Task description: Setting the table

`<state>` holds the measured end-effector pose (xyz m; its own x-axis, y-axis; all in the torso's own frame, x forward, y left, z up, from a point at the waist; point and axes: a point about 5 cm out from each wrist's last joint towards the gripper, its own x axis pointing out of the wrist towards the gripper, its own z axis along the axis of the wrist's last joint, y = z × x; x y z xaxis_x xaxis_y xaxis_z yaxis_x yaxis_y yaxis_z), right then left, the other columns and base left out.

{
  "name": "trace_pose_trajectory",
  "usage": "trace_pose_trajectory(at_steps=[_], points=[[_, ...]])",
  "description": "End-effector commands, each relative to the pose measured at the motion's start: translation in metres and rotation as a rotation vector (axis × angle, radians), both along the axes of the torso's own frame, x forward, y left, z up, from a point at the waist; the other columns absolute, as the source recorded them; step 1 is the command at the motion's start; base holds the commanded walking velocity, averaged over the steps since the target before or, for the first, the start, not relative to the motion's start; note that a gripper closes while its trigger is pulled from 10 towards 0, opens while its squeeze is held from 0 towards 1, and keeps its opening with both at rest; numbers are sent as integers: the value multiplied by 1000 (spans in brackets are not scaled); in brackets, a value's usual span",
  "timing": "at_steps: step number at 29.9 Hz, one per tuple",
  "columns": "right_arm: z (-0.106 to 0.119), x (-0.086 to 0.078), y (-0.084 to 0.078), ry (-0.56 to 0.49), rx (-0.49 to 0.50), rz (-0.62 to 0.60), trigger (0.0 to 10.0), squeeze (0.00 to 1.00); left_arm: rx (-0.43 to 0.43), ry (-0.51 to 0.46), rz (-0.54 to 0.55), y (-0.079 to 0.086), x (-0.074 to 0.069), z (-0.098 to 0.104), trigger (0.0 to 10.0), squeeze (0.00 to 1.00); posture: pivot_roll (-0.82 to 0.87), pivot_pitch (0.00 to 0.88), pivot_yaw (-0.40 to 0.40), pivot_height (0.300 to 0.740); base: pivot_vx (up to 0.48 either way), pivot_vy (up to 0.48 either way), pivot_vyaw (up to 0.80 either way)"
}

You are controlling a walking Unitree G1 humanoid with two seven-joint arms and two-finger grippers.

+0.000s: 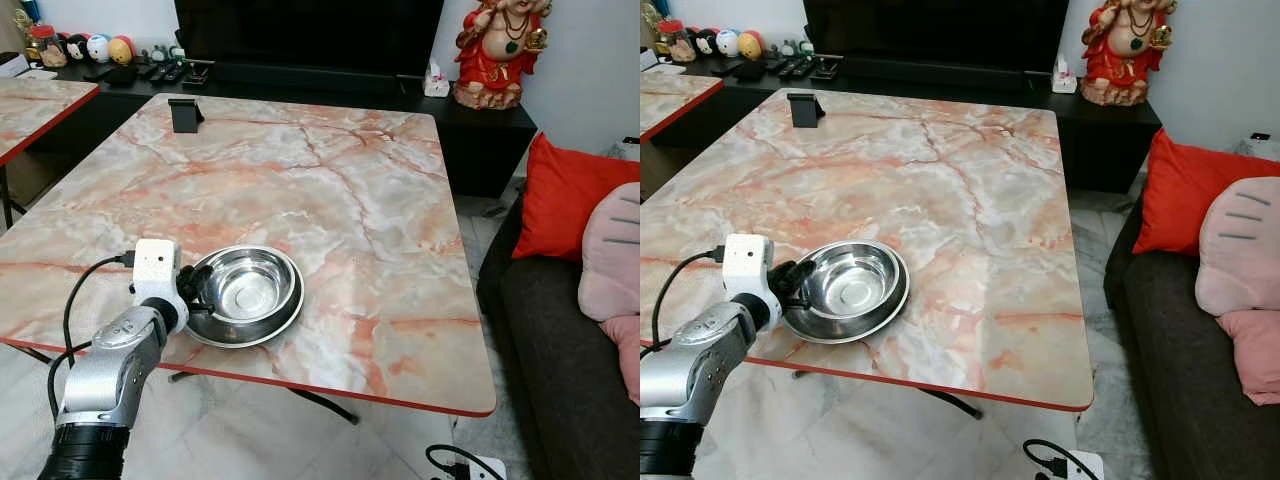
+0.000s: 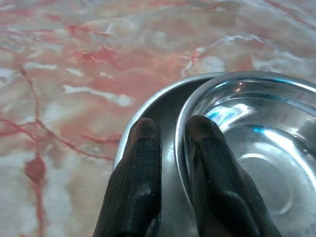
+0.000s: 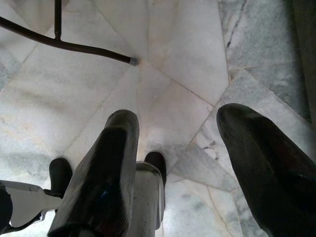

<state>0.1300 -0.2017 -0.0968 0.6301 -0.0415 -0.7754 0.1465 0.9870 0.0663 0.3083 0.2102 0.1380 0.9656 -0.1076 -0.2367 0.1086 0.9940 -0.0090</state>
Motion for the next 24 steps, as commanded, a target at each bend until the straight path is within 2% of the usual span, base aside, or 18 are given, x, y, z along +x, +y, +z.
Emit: trace_pose_trajectory(at_steps=[1, 5, 7, 10, 15, 18, 20, 21, 24], points=[[0, 0, -2, 6, -2, 2, 10000, 0, 55, -4, -4, 2, -1, -2, 10000, 0, 116, 0, -35, 731, 0, 0, 0], [0, 0, -2, 6, -2, 2, 10000, 0, 110, -34, -2, 1, 1, 2, 10000, 0, 117, 0, -36, 731, 0, 0, 0], [0, 0, -2, 7, -1, 3, 10000, 0, 146, -80, 18, 3, 3, 8, 10000, 0, 117, 0, -36, 731, 0, 0, 0], [0, 0, -2, 6, -1, 3, 10000, 0, 151, -106, 31, 4, 4, 12, 10000, 0, 116, 0, -35, 731, 0, 0, 0], [0, -1, -2, 6, -1, 3, 10000, 0, 143, -249, 91, 10, 6, 31, 10000, 0, 116, 0, -36, 731, 0, 0, 0], [0, 0, -1, 3, 0, 3, 10000, 0, 168, -321, 86, 9, 5, 38, 10000, 0, 115, 0, -36, 731, 0, 0, 0], [0, 0, -1, -3, 1, 1, 10000, 0, 192, -381, 46, 2, 1, 38, 10000, 0, 107, 0, -34, 731, 0, 0, 0], [1, 0, -1, -10, -1, -6, 10000, 0, 195, -425, -4, -9, -3, 35, 10000, 0, 106, 0, -35, 731, 0, 0, 0], [1, 0, -2, -15, -6, -9, 10000, 0, 191, -462, -36, -19, -6, 33, 10000, 0, 103, 0, -41, 731, 0, 0, 0]])
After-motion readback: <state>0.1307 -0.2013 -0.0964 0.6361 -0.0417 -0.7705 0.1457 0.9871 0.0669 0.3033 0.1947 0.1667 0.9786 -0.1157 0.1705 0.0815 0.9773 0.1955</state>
